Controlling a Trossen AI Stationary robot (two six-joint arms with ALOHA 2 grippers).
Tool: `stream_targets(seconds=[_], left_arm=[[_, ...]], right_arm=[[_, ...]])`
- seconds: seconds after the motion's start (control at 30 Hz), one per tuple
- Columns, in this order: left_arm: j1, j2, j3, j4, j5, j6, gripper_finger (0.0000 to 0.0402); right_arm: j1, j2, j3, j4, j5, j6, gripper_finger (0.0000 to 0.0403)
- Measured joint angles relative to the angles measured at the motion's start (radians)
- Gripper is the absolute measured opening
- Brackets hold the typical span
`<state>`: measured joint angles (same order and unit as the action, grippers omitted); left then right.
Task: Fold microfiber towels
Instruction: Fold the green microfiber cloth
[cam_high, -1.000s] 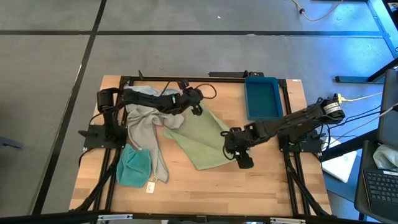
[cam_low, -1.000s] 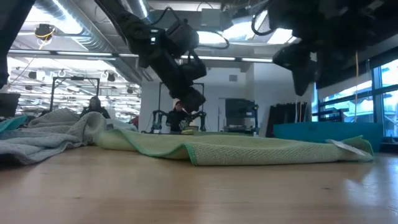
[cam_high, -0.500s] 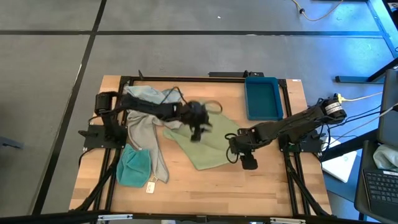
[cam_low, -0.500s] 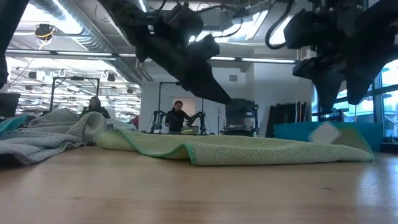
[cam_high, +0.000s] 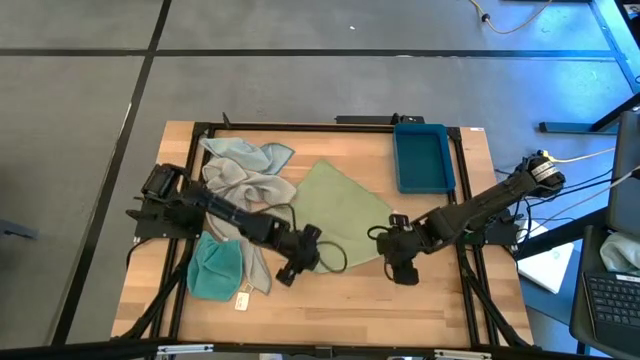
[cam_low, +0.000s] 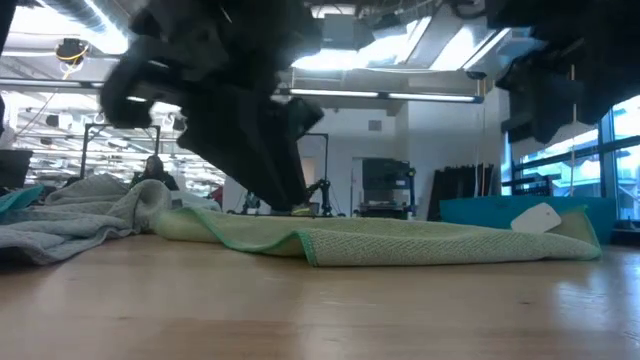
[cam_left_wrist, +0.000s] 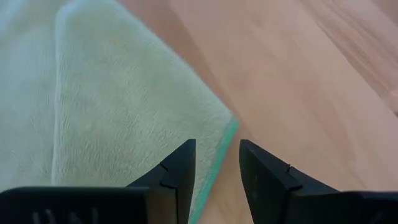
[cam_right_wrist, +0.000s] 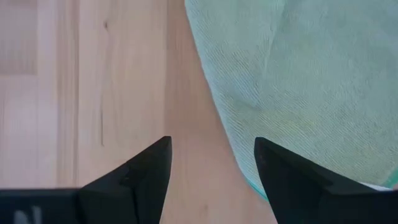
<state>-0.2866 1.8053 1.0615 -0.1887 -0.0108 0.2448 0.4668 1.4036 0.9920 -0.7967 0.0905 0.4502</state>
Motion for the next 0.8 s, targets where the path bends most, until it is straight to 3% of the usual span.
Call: stream_targets(seconds=[0.23,0.37,0.47,0.8], left_arm=[[-0.109,0.0,0.0,-0.019,-0.116,0.194,0.0132],[-0.146,0.023,0.0,-0.006,-0.308,0.273,0.0156],[-0.15,0.067,0.0,0.02,-0.354,0.314,0.0169],[-0.154,0.143,0.0,0.129,-0.523,0.342,0.0177]], right_arm=[[0.157,0.0,0.0,0.001,0.205,0.145,0.0232],[0.231,0.0,0.0,0.002,0.348,0.234,0.0232],[0.271,0.0,0.0,0.002,0.437,0.288,0.0232],[0.34,0.001,0.0,0.001,0.503,0.387,0.0232]])
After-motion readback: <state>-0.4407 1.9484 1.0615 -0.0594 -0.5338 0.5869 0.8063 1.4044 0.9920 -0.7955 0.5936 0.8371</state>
